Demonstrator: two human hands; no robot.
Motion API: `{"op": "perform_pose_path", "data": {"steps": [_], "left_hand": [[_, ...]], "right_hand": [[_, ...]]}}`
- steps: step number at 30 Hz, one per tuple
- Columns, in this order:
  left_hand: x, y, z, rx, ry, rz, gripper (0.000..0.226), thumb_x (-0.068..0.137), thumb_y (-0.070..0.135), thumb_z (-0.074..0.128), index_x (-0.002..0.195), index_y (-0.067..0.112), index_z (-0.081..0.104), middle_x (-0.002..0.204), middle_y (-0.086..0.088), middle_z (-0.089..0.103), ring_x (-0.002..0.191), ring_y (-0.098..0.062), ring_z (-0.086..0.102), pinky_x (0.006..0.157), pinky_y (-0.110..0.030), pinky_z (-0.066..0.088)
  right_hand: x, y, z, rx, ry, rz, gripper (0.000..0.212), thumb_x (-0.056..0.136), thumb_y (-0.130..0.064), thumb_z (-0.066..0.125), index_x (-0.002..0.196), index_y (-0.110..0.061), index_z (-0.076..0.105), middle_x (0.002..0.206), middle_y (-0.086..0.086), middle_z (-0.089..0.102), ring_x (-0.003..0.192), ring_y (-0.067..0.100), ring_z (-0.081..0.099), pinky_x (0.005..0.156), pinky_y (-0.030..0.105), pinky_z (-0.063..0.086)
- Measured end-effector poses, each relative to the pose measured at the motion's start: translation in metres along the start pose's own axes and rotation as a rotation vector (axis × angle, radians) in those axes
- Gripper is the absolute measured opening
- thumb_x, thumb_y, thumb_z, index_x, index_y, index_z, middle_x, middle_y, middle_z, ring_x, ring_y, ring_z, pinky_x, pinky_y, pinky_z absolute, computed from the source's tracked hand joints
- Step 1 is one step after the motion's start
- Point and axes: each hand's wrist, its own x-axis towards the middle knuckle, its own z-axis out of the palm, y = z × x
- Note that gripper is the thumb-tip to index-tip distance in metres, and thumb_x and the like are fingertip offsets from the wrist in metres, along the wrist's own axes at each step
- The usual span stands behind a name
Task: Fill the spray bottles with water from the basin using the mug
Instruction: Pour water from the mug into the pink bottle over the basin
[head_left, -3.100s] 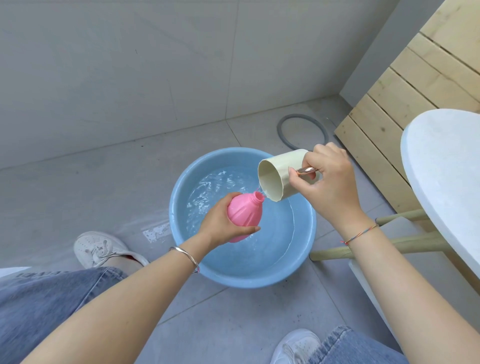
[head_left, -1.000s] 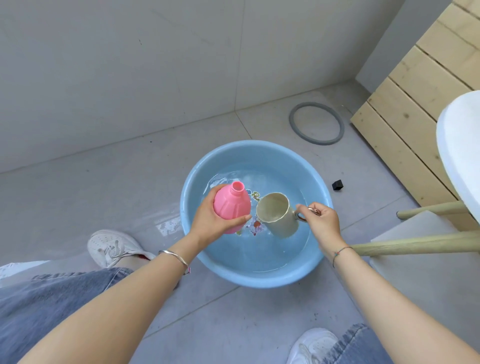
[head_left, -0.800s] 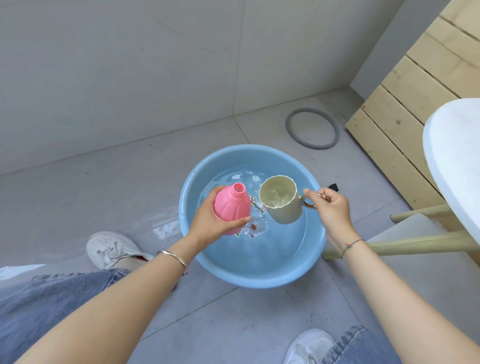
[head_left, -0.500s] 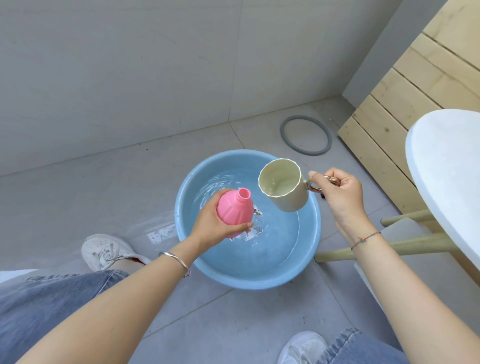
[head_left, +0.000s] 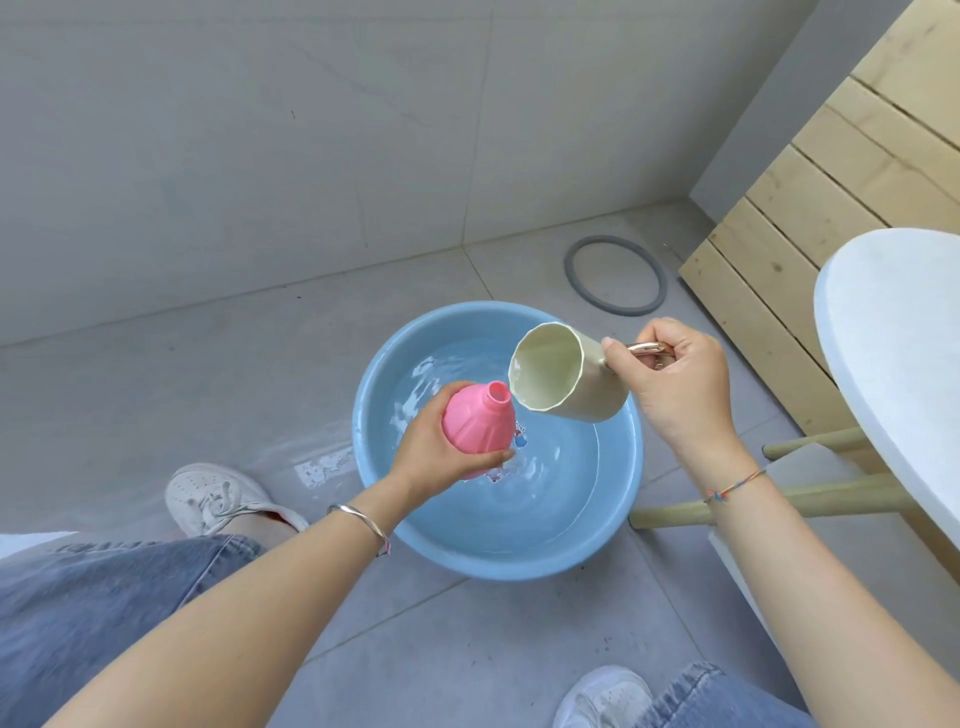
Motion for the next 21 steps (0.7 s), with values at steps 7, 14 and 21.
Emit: {"op": "perform_pose_path", "data": {"steps": [7, 14, 21], "left_hand": [[0.0001, -0.0028, 0.0025, 0.003, 0.004, -0.013, 0.083, 0.050, 0.046, 0.094, 0.120, 0.043, 0.051, 0.114, 0.019, 0.060, 0.104, -0.009, 0.060, 0.083, -0.029, 0.055], [0.0003, -0.0060, 0.0030, 0.032, 0.009, -0.024, 0.087, 0.047, 0.053, 0.092, 0.123, 0.043, 0.050, 0.117, 0.017, 0.060, 0.105, -0.011, 0.060, 0.089, -0.035, 0.054], [-0.0024, -0.0044, 0.0037, 0.009, 0.014, -0.031, 0.086, 0.043, 0.059, 0.088, 0.119, 0.043, 0.051, 0.113, 0.018, 0.061, 0.103, -0.010, 0.061, 0.084, -0.032, 0.055]], "right_hand": [[0.0007, -0.0045, 0.0018, -0.043, -0.008, -0.051, 0.049, 0.077, -0.012, 0.073, 0.051, -0.017, 0.032, 0.056, 0.000, 0.032, 0.051, 0.008, 0.031, 0.049, 0.017, 0.023], [0.0022, -0.0060, -0.0011, -0.083, -0.004, -0.102, 0.041, 0.076, -0.019, 0.071, 0.054, -0.008, 0.038, 0.059, 0.008, 0.038, 0.055, 0.011, 0.032, 0.052, 0.019, 0.025], [0.0049, -0.0088, -0.0030, -0.105, -0.003, -0.148, 0.038, 0.074, -0.025, 0.066, 0.055, -0.006, 0.039, 0.059, 0.010, 0.040, 0.060, 0.019, 0.036, 0.054, 0.022, 0.027]]}}
